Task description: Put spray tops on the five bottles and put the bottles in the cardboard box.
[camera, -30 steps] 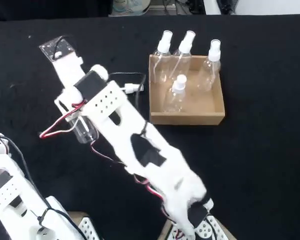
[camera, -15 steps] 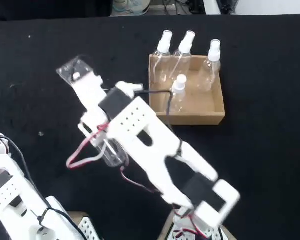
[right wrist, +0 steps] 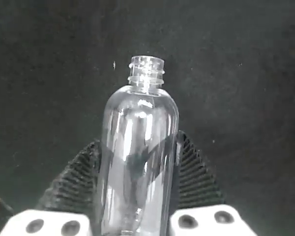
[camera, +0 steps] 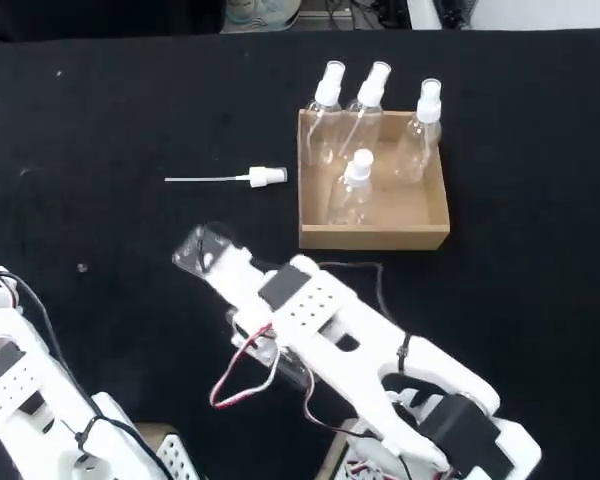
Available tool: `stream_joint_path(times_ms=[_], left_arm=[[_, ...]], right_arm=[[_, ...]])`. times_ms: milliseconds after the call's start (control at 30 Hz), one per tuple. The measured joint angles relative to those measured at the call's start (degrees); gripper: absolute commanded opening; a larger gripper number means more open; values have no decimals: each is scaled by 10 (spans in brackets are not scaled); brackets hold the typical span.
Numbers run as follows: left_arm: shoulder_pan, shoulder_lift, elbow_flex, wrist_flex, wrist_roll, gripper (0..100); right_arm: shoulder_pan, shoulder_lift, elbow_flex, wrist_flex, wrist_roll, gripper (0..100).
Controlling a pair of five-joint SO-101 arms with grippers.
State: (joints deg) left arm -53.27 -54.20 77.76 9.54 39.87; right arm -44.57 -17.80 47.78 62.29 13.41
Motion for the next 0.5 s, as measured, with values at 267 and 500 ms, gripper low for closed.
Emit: stream_joint_path(times_ms=[267, 500], left_arm=[[0, 0, 0, 0, 0, 188], [0, 0, 0, 0, 0, 188]], right_arm=[[23, 61, -33, 24, 18, 215], [26, 108, -130, 102, 14, 215]])
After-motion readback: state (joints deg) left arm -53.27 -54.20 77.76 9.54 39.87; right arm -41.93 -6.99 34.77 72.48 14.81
